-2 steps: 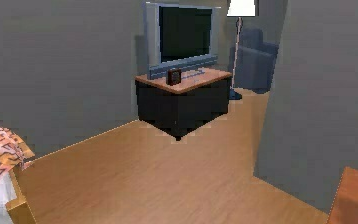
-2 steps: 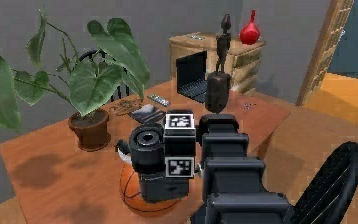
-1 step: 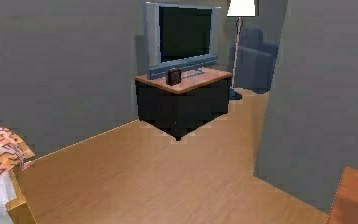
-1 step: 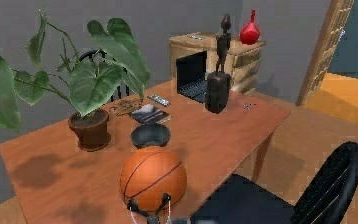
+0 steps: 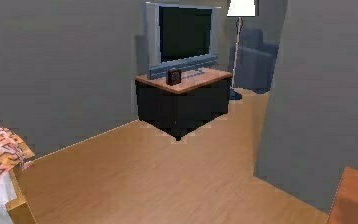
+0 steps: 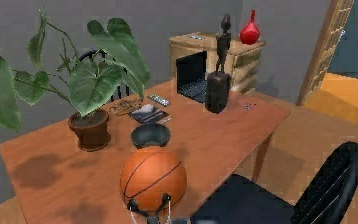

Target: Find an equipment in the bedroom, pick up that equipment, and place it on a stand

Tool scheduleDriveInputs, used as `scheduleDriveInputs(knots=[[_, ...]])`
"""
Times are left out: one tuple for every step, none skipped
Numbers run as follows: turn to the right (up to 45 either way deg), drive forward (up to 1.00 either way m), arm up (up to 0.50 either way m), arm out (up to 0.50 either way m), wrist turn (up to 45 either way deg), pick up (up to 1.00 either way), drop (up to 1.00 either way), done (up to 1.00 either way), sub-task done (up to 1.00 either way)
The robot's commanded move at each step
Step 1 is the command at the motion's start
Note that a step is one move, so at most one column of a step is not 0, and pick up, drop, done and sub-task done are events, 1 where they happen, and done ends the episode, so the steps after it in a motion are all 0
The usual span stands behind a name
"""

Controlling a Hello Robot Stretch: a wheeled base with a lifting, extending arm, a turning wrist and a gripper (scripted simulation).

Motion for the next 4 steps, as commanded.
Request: scheduleDriveInputs(knots=[[0.0, 0.00, 0.10, 0.00, 0.0, 0.00, 0.00, 0.00, 0.00], [-45.0, 0.00, 0.00, 0.00, 0.0, 0.00, 0.00, 0.00, 0.00], [-45.0, 0.00, 0.00, 0.00, 0.0, 0.00, 0.00, 0.00, 0.00], [-6.0, 0.00, 0.00, 0.00, 0.0, 0.00, 0.00, 0.00, 0.00]])
